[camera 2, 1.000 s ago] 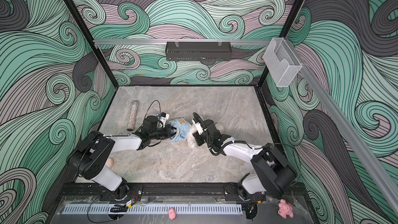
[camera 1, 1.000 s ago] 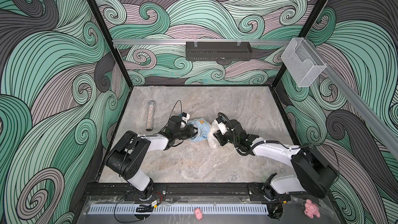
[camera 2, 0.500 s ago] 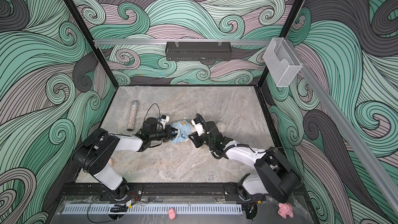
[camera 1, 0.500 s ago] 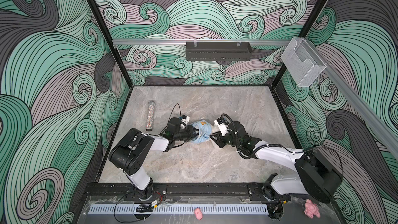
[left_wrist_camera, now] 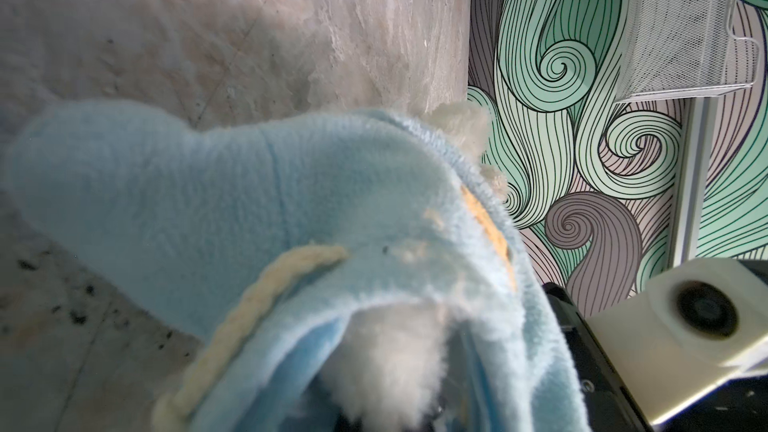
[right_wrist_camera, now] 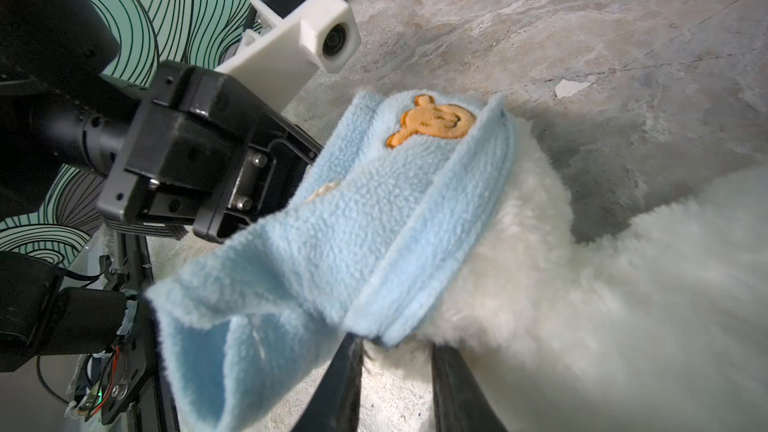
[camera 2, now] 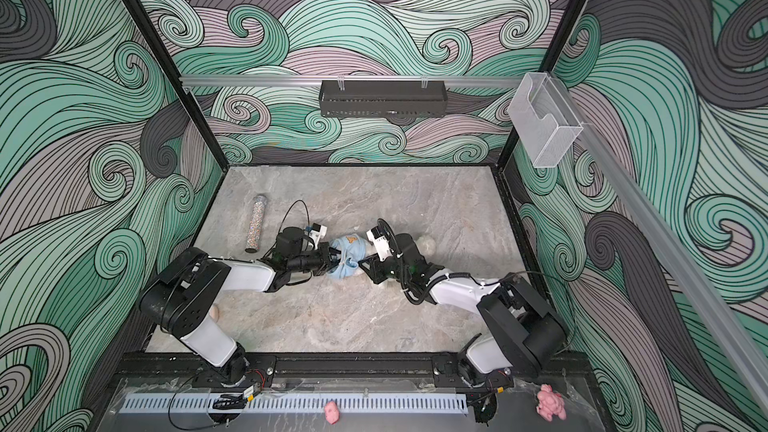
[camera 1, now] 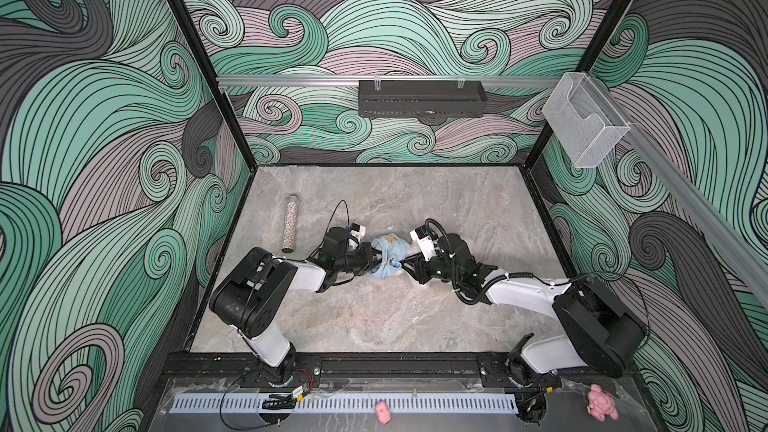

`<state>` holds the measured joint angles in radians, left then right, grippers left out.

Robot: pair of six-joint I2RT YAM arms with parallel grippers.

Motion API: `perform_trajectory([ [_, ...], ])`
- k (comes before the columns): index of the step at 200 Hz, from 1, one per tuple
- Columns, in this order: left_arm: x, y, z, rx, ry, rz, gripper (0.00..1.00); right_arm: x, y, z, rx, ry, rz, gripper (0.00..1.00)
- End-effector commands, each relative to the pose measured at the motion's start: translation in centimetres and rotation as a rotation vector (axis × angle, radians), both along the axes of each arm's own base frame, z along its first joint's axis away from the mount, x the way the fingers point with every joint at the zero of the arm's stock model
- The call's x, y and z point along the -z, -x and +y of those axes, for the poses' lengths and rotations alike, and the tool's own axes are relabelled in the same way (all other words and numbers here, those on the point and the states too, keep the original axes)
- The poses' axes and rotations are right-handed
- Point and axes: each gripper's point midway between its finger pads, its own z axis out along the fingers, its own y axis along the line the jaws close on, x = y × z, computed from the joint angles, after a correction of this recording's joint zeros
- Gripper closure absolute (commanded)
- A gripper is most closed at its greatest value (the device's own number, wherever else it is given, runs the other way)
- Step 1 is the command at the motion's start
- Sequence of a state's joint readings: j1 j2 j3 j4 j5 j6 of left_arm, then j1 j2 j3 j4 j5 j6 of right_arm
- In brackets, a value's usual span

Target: Dress the teddy bear

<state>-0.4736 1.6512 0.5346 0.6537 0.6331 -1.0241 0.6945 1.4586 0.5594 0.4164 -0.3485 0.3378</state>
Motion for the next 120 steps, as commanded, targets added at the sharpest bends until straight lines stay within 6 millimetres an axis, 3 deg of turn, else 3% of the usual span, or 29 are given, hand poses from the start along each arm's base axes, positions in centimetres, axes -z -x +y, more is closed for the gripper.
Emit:
perform_trajectory([
  [1, -1.7, -0.2, -0.6, 0.038, 0.014, -0.052, 1.00, -2.5, -0.4, 1.9, -0.042, -0.107, -0.035, 0.73],
  [55, -1.5, -0.3, -0.5, 0.030, -0.005, -0.053, 1.00, -2.7, -0.6, 3.0, -0.054, -0.172, 0.001, 0.74],
  [120, -1.0, -0.5, -0.3, 0.021, -0.023, -0.040, 1.00, -2.2, -0.5, 1.4, 0.039, -0.073, 0.006, 0.79],
])
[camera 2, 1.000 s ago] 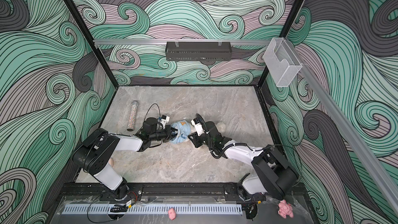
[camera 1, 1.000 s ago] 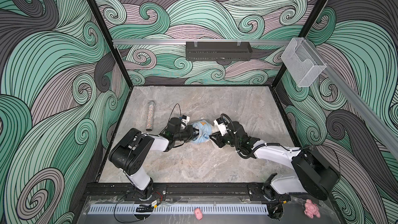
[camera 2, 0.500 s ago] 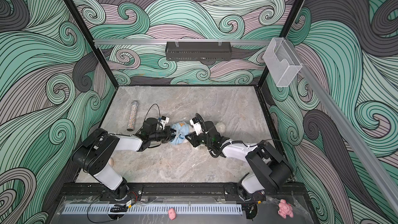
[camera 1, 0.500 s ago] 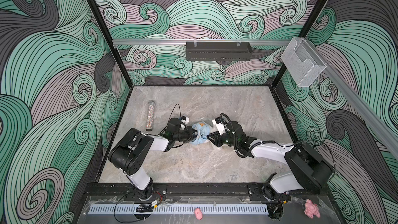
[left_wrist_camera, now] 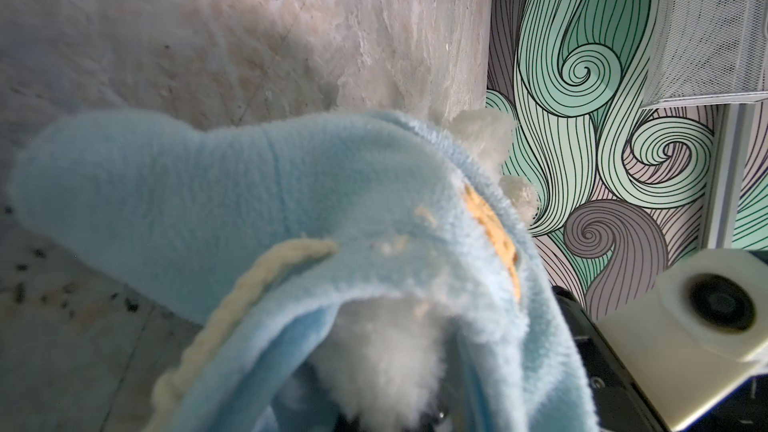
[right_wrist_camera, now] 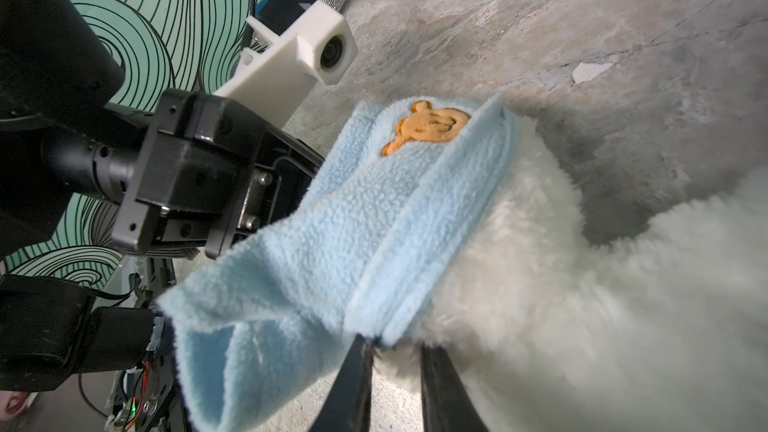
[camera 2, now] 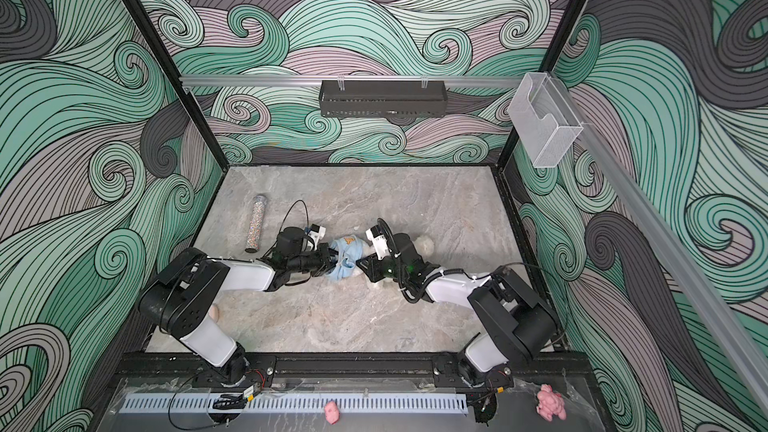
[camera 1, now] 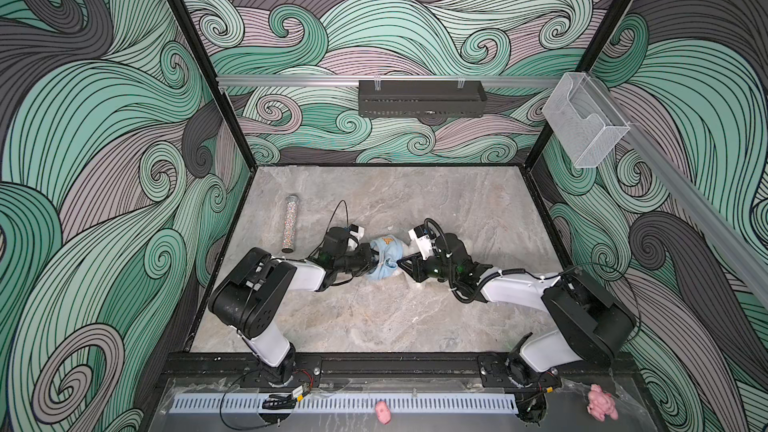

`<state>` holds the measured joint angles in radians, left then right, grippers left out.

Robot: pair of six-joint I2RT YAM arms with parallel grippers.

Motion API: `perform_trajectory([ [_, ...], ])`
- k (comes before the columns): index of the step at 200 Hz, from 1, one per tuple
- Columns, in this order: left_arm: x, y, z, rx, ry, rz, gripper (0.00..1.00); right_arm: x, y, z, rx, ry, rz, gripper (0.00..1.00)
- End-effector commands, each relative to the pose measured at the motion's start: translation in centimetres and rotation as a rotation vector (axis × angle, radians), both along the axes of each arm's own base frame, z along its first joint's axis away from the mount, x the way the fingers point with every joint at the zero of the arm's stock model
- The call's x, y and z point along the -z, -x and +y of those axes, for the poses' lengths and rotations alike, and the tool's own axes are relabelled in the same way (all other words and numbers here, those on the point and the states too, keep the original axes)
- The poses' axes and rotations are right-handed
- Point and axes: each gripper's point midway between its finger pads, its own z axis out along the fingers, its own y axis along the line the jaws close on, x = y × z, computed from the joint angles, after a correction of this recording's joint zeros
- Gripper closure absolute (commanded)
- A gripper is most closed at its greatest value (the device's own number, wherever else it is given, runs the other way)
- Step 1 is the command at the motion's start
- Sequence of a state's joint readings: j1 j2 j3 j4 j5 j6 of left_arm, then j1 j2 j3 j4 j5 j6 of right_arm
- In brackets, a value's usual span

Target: Dress the teddy bear

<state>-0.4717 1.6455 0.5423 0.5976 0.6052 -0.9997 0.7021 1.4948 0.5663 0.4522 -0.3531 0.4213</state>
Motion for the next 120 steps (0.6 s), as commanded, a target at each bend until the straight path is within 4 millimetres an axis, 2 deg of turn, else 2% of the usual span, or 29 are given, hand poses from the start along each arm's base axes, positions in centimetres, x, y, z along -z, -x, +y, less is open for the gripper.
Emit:
perform_trajectory([
  [1, -1.7, -0.4, -0.8, 0.037, 0.017, -0.050, 1.00, -2.5, -0.4, 0.7, 0.011, -0.033, -0.054, 0.79],
  [72, -1.8, -0.4, -0.9, 0.039, 0.017, -0.051, 1.00, -2.3, -0.2, 1.1, 0.018, -0.016, -0.055, 0.79],
  [120, -1.8, -0.3, -1.1, 0.046, 0.017, -0.054, 1.00, -2.2, -0.5, 2.7, 0.008, -0.045, -0.044, 0.79],
])
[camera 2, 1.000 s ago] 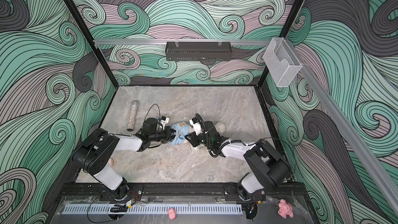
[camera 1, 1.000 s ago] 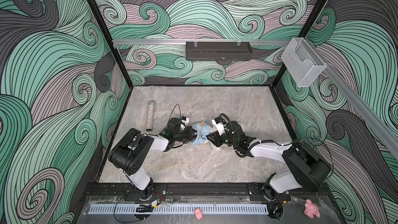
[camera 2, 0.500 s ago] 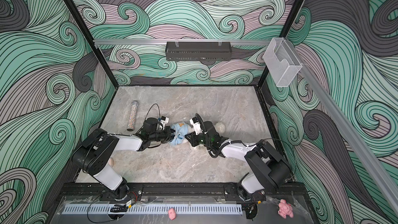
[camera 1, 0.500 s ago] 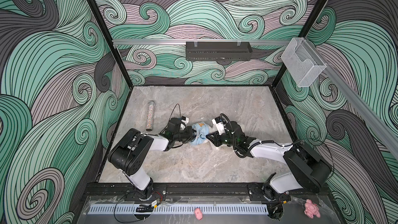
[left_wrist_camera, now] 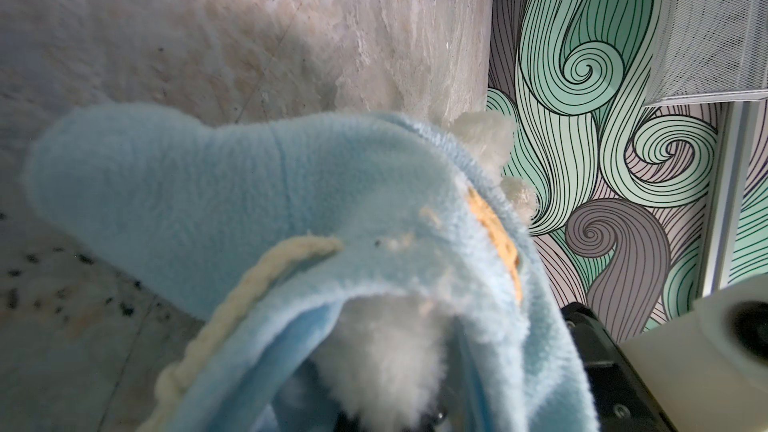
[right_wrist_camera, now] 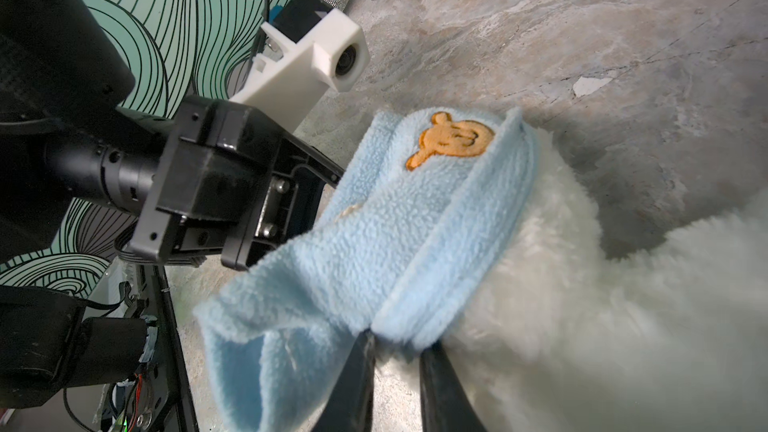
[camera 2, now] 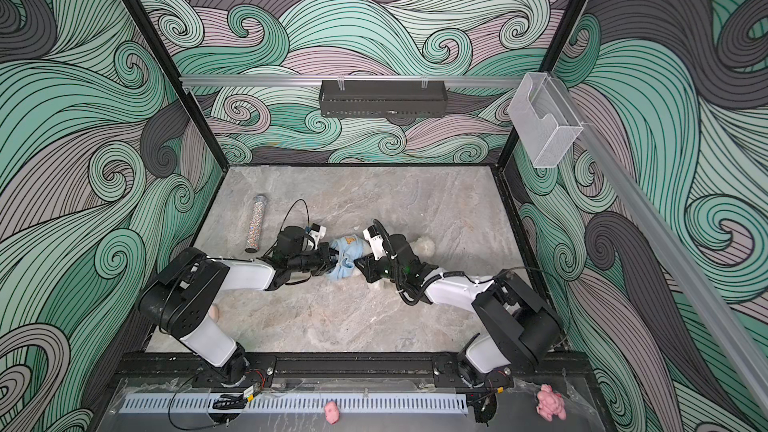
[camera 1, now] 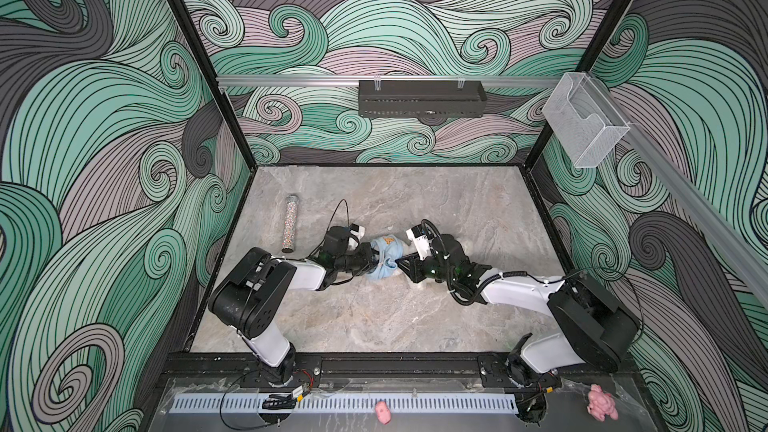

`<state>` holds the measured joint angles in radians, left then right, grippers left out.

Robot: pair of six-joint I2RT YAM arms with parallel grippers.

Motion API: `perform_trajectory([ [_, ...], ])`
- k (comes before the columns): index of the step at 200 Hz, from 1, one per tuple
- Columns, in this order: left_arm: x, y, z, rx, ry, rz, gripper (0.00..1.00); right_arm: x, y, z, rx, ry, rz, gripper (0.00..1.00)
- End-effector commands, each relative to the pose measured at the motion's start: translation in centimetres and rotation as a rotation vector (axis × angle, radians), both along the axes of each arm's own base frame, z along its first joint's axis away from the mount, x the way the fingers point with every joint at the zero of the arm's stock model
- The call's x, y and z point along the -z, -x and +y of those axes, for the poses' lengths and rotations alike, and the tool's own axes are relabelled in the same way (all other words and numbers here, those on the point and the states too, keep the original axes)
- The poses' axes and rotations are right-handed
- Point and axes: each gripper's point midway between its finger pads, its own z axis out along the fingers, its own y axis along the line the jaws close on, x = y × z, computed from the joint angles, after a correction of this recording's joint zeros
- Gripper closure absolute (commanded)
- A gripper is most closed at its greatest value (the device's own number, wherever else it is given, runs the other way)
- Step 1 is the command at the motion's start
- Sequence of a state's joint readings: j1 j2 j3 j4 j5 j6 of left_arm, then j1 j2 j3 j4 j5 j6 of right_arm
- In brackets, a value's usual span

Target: Dress the teddy bear

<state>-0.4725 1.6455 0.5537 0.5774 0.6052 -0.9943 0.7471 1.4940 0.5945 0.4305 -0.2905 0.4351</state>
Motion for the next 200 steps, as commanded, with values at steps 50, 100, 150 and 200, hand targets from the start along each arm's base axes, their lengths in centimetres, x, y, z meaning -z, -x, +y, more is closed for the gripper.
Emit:
perform_trajectory([
  [50, -2.7, -0.6, -0.8, 0.013, 0.031, -0.074, 1.00, 1.7, -1.7, -2.7, 0.219, 0.151, 0.029, 1.00],
  [100, -4.6, -2.1, 1.1, -0.170, 0.148, -0.030, 1.00, 5.3, 0.0, -9.5, 0.376, 0.403, 0.053, 1.00],
  [150, -5.7, -2.8, 1.1, -0.197, 0.229, 0.001, 1.00, 6.7, 0.6, -12.9, 0.398, 0.581, 0.009, 1.00],
  [200, -5.2, -2.1, 1.7, -0.157, 0.224, 0.013, 1.00, 6.3, -0.3, -16.6, 0.487, 0.690, -0.021, 1.00],
])
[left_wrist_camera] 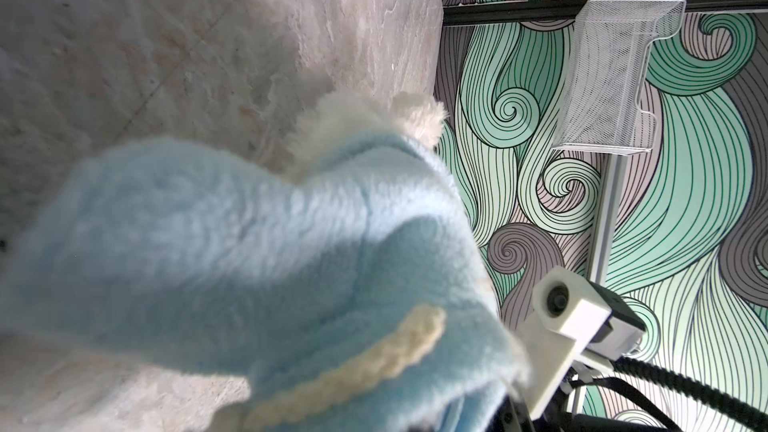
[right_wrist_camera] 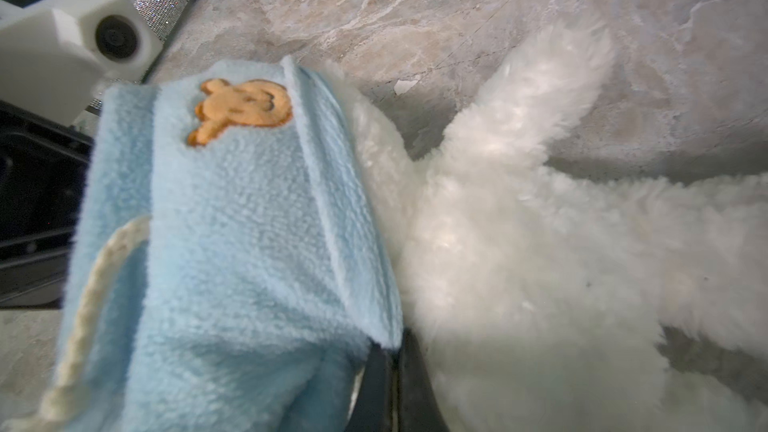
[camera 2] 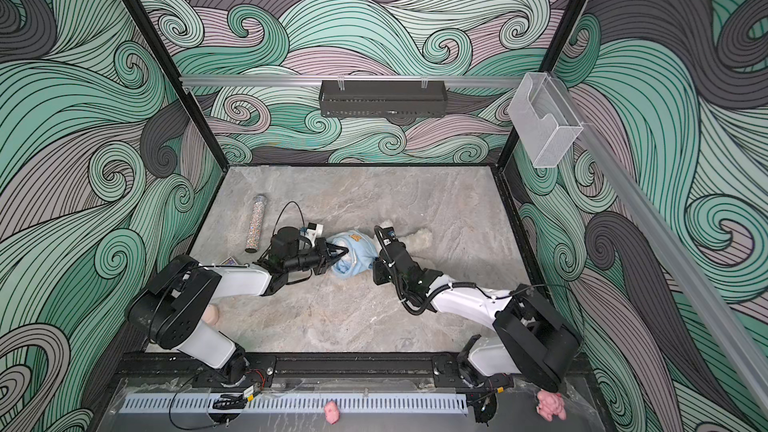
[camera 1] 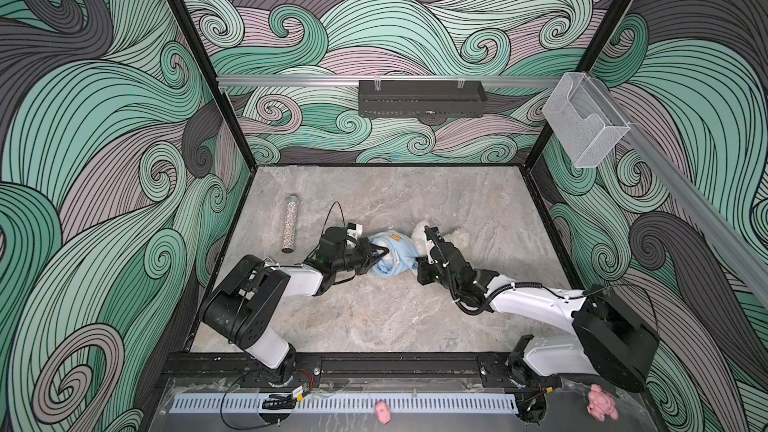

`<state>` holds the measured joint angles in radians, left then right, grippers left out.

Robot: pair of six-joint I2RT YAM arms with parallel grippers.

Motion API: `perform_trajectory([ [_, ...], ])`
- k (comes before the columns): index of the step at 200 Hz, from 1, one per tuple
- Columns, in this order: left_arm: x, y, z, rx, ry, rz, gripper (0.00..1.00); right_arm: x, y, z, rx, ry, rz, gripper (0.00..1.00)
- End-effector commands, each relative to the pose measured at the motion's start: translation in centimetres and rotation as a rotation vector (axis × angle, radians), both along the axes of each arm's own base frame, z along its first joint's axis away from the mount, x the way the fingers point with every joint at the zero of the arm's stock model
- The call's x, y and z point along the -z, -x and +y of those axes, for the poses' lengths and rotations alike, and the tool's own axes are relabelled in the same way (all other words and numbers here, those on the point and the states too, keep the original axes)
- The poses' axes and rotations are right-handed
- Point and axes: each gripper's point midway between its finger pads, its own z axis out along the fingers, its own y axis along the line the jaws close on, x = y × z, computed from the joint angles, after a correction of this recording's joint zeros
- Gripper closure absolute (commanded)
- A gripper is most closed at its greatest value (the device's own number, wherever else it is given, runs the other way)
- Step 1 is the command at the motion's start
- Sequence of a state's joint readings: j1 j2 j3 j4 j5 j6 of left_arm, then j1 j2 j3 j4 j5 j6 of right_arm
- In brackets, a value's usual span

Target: Dress the teddy bear

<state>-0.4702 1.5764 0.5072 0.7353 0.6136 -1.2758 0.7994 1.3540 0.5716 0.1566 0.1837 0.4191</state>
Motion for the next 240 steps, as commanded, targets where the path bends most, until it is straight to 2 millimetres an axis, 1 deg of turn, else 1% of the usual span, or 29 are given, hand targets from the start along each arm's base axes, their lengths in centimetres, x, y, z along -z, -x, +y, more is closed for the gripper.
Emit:
perform_trajectory([
  [1, -1.3, -1.7, 2.0, -0.057, 0.025, -0.061, 1.00, 4.8, 1.0, -9.6, 0.203, 0.347, 0.100, 1.00],
  [21, -1.2, -1.4, 2.5, -0.037, 0.013, -0.070, 1.00, 4.4, 0.5, -10.8, 0.234, 0.339, 0.106, 1.00],
  [35, -1.4, -1.3, 2.5, -0.016, -0.003, -0.087, 1.00, 4.0, 0.2, -10.8, 0.223, 0.339, 0.096, 1.00],
  [44, -1.6, -1.1, 2.2, 0.013, -0.020, -0.103, 1.00, 3.5, 0.1, -9.7, 0.168, 0.307, 0.086, 1.00],
  [62, -1.7, -0.9, 1.9, 0.053, -0.074, -0.132, 1.00, 2.0, 0.2, -5.7, 0.010, 0.189, 0.024, 1.00],
  [69, -1.8, -0.7, 1.7, 0.069, -0.095, -0.144, 1.00, 1.6, 0.4, -4.7, -0.044, 0.176, 0.004, 1.00],
  [81, -1.9, -0.4, 1.4, 0.094, -0.124, -0.164, 1.00, 1.2, 0.4, -4.2, -0.076, 0.204, -0.017, 1.00],
  [86, -2.0, -0.3, 1.4, 0.100, -0.135, -0.176, 1.00, 1.3, 0.5, -4.2, -0.093, 0.222, -0.016, 1.00],
  [105, -2.1, 0.1, 1.4, 0.140, -0.186, -0.235, 1.00, 1.3, 0.3, -5.0, -0.088, 0.288, -0.008, 1.00],
  [113, -2.2, 0.3, 1.4, 0.167, -0.223, -0.282, 1.00, 1.1, 0.6, -4.4, -0.129, 0.269, -0.002, 1.00],
  [118, -2.1, 0.4, 1.4, 0.183, -0.251, -0.306, 1.00, 0.9, 0.9, -3.7, -0.170, 0.241, 0.004, 0.97],
  [128, -1.6, 0.6, 1.4, 0.218, -0.313, -0.366, 1.00, -0.1, 1.7, -2.1, -0.259, 0.160, 0.014, 0.90],
  [130, -1.6, 0.6, 1.4, 0.224, -0.324, -0.380, 1.00, -0.2, 1.7, -2.0, -0.262, 0.156, 0.013, 0.89],
  [131, -2.1, 0.6, 1.4, 0.222, -0.323, -0.397, 1.00, -0.4, 1.8, -1.7, -0.280, 0.137, 0.016, 0.88],
  [134, -2.6, 0.7, 1.3, 0.228, -0.334, -0.436, 1.00, -0.6, 2.0, -1.4, -0.295, 0.121, 0.018, 0.87],
  [146, -3.3, 0.6, 1.1, 0.246, -0.372, -0.544, 1.00, -2.4, 2.5, -0.3, -0.359, 0.026, 0.022, 0.81],
  [152, -3.7, 0.5, 1.0, 0.243, -0.387, -0.584, 1.00, -3.1, 2.6, -0.2, -0.368, -0.002, 0.021, 0.79],
  [155, -3.9, 0.3, 1.0, 0.240, -0.401, -0.609, 1.00, -3.8, 2.5, -0.1, -0.375, -0.027, 0.016, 0.77],
  [172, -5.4, -0.3, 0.9, 0.224, -0.469, -0.759, 1.00, -6.4, 2.2, -0.2, -0.379, -0.118, -0.006, 0.70],
  [189, -6.7, -0.5, 0.5, 0.238, -0.553, -0.926, 1.00, -8.9, 0.9, -0.9, -0.330, -0.216, -0.036, 0.63],
  [197, -6.9, -0.6, 0.3, 0.255, -0.592, -0.987, 1.00, -9.5, 0.1, -1.3, -0.291, -0.247, -0.042, 0.61],
  [203, -7.0, -0.7, 0.2, 0.270, -0.619, -1.027, 1.00, -9.7, -0.5, -1.6, -0.257, -0.260, -0.040, 0.60],
  [215, -6.9, -0.8, -0.2, 0.306, -0.656, -1.091, 1.00, -8.8, -1.7, -2.1, -0.179, -0.244, -0.010, 0.60],
  [221, -6.7, -0.9, -0.4, 0.320, -0.671, -1.112, 1.00, -7.8, -2.3, -2.5, -0.135, -0.225, 0.025, 0.60],
  [223, -6.5, -0.9, -0.5, 0.328, -0.676, -1.117, 1.00, -7.7, -2.3, -2.5, -0.131, -0.223, 0.028, 0.61],
  [225, -6.4, -0.9, -0.5, 0.333, -0.679, -1.123, 1.00, -7.0, -2.4, -2.6, -0.116, -0.212, 0.048, 0.61],
  [240, -5.6, -1.0, -0.8, 0.364, -0.701, -1.146, 0.94, -4.3, -3.1, -3.1, -0.050, -0.183, 0.103, 0.65],
])
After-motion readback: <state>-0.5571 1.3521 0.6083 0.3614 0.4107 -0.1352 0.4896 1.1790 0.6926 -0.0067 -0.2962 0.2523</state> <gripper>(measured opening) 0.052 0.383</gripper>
